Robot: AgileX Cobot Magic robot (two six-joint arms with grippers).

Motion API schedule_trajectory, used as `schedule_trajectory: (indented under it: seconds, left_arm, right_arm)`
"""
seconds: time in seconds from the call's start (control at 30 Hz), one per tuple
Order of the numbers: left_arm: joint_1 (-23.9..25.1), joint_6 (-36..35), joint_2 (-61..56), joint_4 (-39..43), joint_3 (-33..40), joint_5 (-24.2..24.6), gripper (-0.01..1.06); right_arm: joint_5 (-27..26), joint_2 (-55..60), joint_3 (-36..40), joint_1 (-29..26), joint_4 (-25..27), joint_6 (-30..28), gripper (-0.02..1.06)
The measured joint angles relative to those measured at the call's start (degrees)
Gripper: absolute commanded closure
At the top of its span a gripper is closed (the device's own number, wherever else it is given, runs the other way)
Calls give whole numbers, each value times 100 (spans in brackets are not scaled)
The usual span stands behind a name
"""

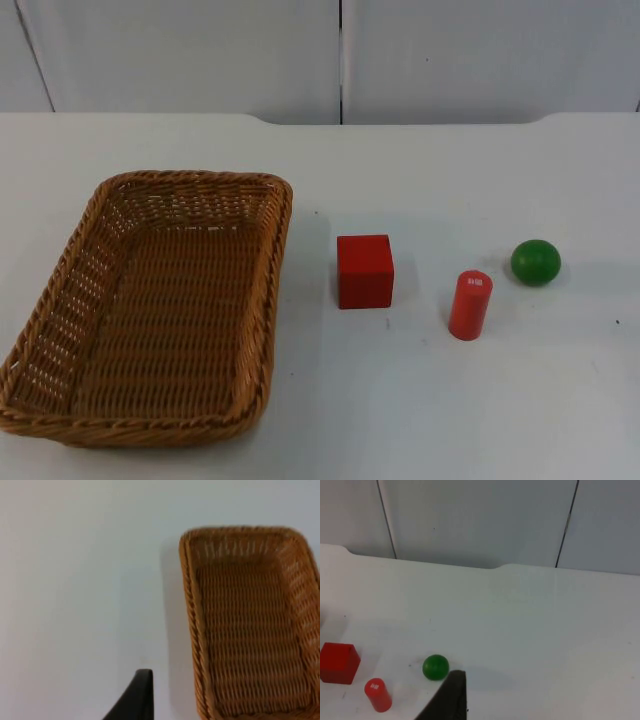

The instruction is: Pick up the basket with the left hand and place the object to the left of the red cylinder into the basket with the right hand.

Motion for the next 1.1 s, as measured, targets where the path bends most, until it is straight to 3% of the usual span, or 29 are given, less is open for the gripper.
schedule_trajectory:
  seconds: [0.43,0.77,1.1]
  left_arm:
    - [0,321,2347,-260,-449,-256,0]
    - [0,618,3403,-360,-986,-256,0]
    - [0,1160,4347,-955,-1014,-423,0]
  right_arm:
    - [0,0,0,0,0,0,-1]
    - [0,0,0,0,0,0,-1]
    - [0,0,0,0,0,0,-1]
